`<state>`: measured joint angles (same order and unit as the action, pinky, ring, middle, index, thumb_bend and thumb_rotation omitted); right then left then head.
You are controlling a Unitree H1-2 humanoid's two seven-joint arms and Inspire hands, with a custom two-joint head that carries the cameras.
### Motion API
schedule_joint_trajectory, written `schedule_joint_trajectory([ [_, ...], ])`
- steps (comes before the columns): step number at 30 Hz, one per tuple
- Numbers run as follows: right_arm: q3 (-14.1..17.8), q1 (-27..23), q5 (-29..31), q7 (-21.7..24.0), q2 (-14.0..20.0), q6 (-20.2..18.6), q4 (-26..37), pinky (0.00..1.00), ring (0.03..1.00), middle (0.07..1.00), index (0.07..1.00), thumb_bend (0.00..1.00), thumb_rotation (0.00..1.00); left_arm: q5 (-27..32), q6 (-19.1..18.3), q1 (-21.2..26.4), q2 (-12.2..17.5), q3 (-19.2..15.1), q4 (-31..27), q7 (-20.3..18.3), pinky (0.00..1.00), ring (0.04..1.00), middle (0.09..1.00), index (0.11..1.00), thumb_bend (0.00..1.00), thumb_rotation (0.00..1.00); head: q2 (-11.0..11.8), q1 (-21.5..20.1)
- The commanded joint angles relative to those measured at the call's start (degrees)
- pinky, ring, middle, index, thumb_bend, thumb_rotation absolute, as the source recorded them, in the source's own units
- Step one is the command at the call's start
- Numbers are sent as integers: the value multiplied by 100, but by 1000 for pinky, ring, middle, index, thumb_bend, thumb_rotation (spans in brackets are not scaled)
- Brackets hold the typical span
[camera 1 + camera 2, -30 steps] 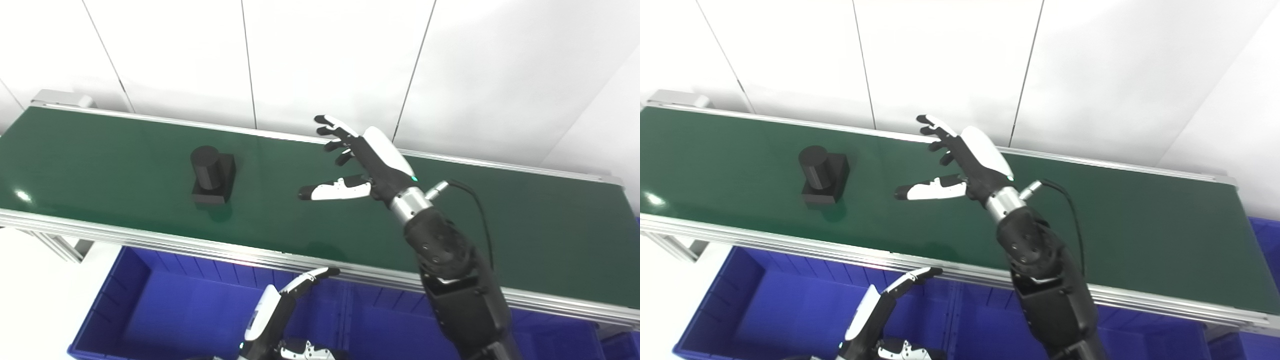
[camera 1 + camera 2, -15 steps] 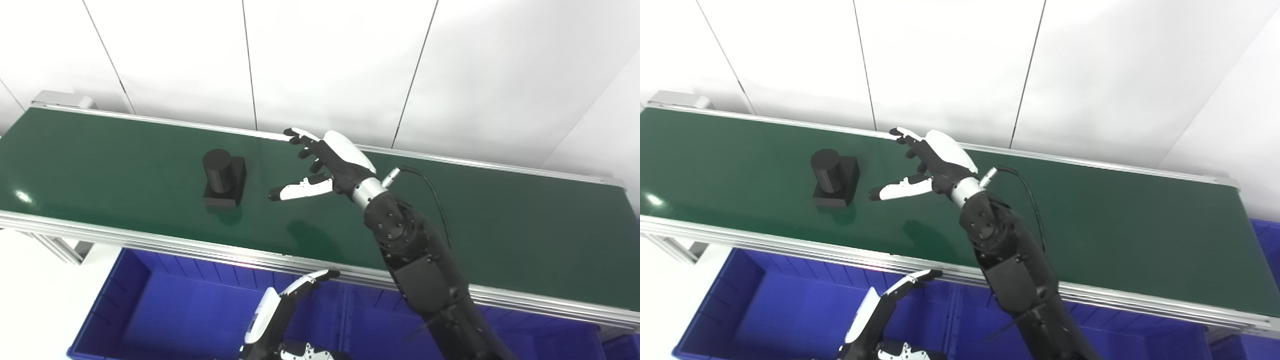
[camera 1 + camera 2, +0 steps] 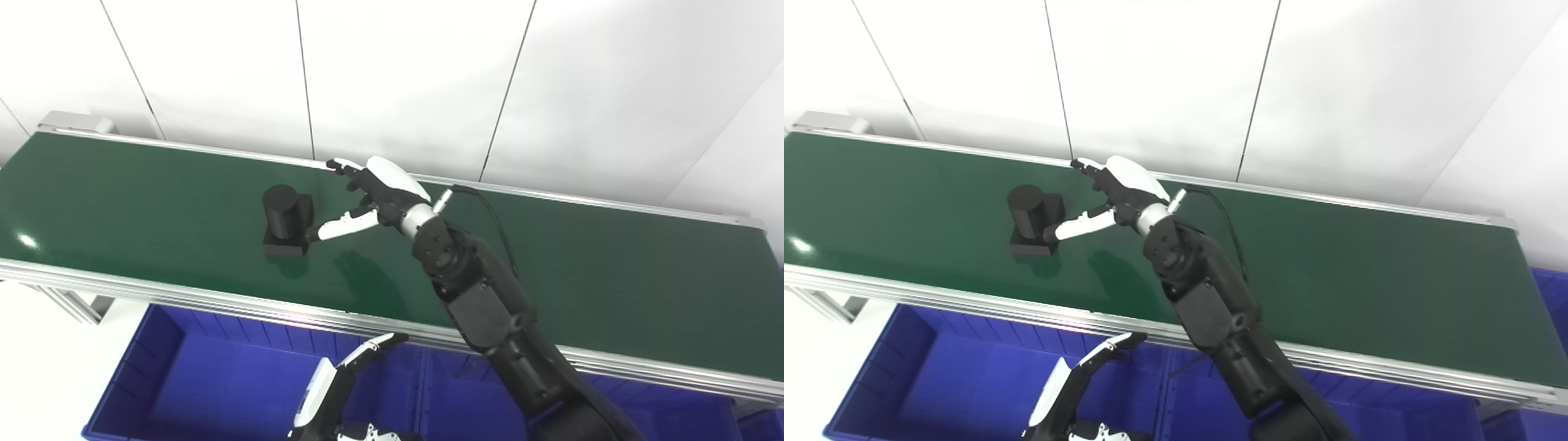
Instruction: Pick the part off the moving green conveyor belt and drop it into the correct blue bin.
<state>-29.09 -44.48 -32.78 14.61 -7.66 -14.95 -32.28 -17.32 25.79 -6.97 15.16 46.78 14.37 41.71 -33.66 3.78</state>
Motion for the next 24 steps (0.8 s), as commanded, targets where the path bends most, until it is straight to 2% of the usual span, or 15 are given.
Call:
schedule_joint_trajectory([
  [1, 20, -379, 7, -243, -160, 291, -88, 661, 840, 922, 938, 877, 454, -26, 113, 44, 16, 5, -135, 12, 732, 802, 836, 822, 956, 483, -30, -69],
  [7, 58, -675, 122, -506, -367, 511, -767, 680, 843, 916, 929, 873, 412, 52, 113, 42, 19, 26, -150, -53, 710, 796, 840, 825, 948, 457, -79, -198],
  [12, 43, -794, 171, -638, -465, 595, -1076, 668, 829, 906, 922, 860, 393, 83, 113, 44, 11, 51, -156, -36, 701, 790, 834, 821, 939, 439, -131, -321],
  [18, 92, -836, 206, -981, -516, 857, -1515, 638, 788, 892, 899, 804, 288, 44, 113, 44, 9, 61, -176, -24, 700, 787, 834, 828, 930, 429, -139, -336],
  [21, 126, -816, 231, -1187, -488, 1034, -1712, 628, 758, 861, 872, 753, 213, 0, 113, 50, 13, 87, -170, 10, 731, 804, 841, 832, 924, 438, -172, -313],
  [24, 141, -783, 235, -1420, -471, 1175, -1869, 580, 700, 817, 844, 716, 158, -26, 113, 49, 7, 91, -163, 41, 716, 795, 838, 829, 922, 435, -173, -308],
])
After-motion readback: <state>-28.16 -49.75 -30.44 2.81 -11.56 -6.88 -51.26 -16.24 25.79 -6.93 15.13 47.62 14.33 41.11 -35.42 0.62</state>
